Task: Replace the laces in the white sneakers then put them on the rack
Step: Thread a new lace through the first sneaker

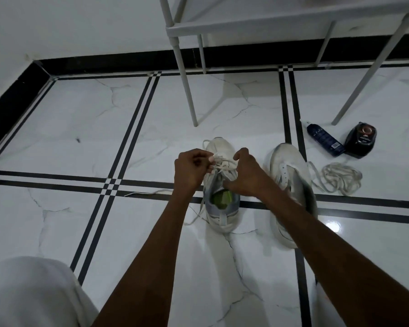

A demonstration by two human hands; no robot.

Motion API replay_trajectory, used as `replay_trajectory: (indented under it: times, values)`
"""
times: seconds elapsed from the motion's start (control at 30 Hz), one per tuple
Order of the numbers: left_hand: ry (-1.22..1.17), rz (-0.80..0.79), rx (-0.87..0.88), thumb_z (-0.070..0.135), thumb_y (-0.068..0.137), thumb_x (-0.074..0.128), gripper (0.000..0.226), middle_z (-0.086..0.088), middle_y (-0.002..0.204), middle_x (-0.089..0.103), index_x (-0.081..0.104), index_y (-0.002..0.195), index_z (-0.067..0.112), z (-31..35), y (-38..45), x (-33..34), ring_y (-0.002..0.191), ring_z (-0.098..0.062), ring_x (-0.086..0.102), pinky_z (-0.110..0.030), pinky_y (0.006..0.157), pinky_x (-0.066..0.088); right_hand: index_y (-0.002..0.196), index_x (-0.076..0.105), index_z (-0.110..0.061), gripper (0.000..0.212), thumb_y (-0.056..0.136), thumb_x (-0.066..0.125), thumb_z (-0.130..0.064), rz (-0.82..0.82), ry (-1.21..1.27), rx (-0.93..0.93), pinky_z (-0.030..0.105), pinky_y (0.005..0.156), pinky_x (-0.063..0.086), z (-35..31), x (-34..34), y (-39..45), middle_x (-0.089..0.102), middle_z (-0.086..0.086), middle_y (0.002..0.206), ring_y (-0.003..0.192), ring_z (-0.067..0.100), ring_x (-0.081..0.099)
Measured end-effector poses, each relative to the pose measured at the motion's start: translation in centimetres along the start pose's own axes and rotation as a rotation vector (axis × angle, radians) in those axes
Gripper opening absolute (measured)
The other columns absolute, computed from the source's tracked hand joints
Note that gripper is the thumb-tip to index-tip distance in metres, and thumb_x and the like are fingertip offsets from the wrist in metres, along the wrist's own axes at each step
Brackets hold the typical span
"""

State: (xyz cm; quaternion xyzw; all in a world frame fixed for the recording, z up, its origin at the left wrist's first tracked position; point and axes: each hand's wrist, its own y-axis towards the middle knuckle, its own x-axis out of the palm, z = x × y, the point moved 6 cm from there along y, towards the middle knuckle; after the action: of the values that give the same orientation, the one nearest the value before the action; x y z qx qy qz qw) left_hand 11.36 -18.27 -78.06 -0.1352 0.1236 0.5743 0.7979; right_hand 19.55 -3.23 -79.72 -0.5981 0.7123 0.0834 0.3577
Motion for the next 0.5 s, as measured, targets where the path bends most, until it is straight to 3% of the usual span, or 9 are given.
replay_trajectory:
  times: [0.17, 0.27, 0.4, 0.5]
  values:
    - [0.107, 0.203, 0.135, 0.018, 0.092, 0.070, 0.007, 0.004, 0.077, 0.075, 0.075, 0.089, 0.014, 1.0, 0.2, -1.7, 0.071, -0.009, 0.072, -0.025, 0.071, 0.059, 0.097, 0.066, -0.009, 0.028, 0.083, 0.075, -0.031, 0.185, -0.133, -0.073, 0.038, 0.077, 0.054, 0.3, 0.5, -0.4, 0.068, 0.007, 0.097, 0.090, 0.025, 0.064]
    - [0.190, 0.041, 0.198, 0.016, 0.090, 0.071, 0.005, 0.006, 0.081, 0.075, 0.075, 0.088, 0.014, 1.7, -0.3, -0.8, 0.072, -0.006, 0.068, -0.016, 0.065, 0.052, 0.089, 0.075, -0.011, 0.014, 0.086, 0.067, -0.023, 0.229, -0.122, -0.130, 0.037, 0.076, 0.056, 0.2, 0.4, -0.4, 0.074, 0.006, 0.088, 0.084, 0.024, 0.068]
    - [0.315, -0.139, 0.199, 0.017, 0.082, 0.077, 0.001, 0.006, 0.081, 0.075, 0.077, 0.083, 0.016, 0.5, -0.7, 0.8, 0.064, -0.009, 0.062, -0.018, 0.063, 0.049, 0.094, 0.079, -0.010, 0.015, 0.090, 0.067, -0.018, 0.195, 0.020, -0.055, 0.024, 0.075, 0.049, 0.8, -0.2, 0.1, 0.077, 0.006, 0.092, 0.087, 0.020, 0.070]
    - [0.363, -0.136, 0.210, 0.017, 0.079, 0.080, 0.005, 0.004, 0.085, 0.075, 0.078, 0.083, 0.015, -0.1, -1.1, 1.2, 0.069, 0.000, 0.060, -0.015, 0.067, 0.043, 0.091, 0.079, -0.013, 0.010, 0.087, 0.070, -0.013, 0.089, 0.265, 0.099, 0.037, 0.085, 0.059, 2.3, -0.3, 1.0, 0.077, 0.006, 0.092, 0.089, 0.022, 0.071]
